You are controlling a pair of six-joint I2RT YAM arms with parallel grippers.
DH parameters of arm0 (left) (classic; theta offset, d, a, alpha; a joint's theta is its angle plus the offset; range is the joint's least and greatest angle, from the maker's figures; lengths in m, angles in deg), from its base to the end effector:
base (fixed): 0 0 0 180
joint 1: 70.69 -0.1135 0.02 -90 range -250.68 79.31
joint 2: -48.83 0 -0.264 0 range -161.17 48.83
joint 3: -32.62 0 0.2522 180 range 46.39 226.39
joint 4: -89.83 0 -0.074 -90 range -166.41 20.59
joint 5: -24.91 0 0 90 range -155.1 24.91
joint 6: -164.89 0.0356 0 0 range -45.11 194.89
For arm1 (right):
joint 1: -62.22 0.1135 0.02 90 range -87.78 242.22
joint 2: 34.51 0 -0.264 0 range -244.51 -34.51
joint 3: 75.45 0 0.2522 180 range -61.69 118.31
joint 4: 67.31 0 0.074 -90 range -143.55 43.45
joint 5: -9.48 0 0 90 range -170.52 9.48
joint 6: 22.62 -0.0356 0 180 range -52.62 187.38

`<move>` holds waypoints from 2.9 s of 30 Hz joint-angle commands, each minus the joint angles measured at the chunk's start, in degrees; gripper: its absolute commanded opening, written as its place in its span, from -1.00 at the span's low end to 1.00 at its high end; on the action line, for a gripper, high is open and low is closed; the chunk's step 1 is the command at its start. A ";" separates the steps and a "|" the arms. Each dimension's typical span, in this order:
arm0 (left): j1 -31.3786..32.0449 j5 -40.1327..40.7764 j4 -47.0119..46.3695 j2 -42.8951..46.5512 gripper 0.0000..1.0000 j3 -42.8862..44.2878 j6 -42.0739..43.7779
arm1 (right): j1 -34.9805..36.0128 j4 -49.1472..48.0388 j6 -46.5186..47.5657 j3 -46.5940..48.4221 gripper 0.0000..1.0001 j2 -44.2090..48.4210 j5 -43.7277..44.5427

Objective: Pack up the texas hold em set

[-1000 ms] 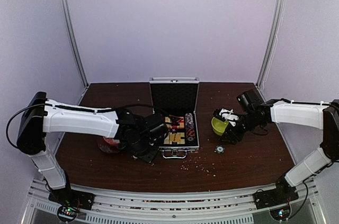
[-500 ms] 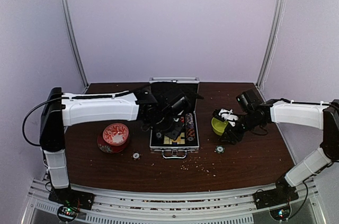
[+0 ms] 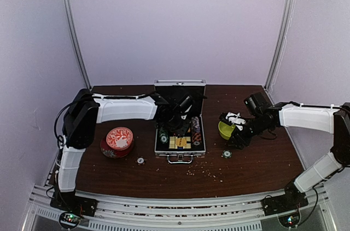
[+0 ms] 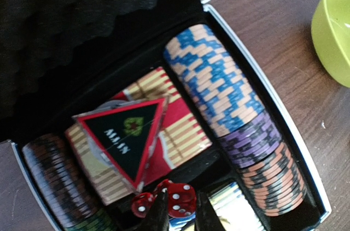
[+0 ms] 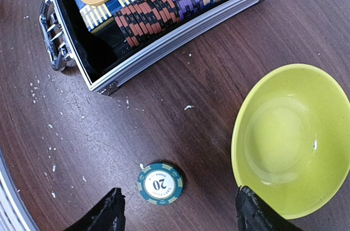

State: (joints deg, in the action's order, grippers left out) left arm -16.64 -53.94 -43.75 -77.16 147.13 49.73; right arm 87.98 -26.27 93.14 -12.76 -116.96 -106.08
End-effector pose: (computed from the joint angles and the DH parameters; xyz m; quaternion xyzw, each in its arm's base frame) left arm 0.2875 -0.3847 0.1846 0.2126 0.9329 -0.1035 0.2715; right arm 0.2405 0.1331 0.1973 -0.4604 0.8257 0.2141 0.2458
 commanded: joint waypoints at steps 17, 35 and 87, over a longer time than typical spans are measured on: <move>0.01 -5.53 -4.54 -3.24 -0.71 1.28 0.34 | 0.33 0.39 0.70 1.26 0.39 -0.44 -0.12; 0.19 -5.77 -4.36 3.51 -0.49 -0.82 1.53 | 0.35 0.56 0.79 1.32 0.40 -0.16 0.17; -0.34 -2.13 13.16 22.89 0.16 -27.36 2.58 | 3.86 17.88 11.52 10.88 0.51 -12.14 10.77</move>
State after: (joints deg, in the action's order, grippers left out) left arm -16.64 -55.82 -28.10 -53.53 118.28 53.07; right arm 91.63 -11.62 103.68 -3.71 -127.35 -99.83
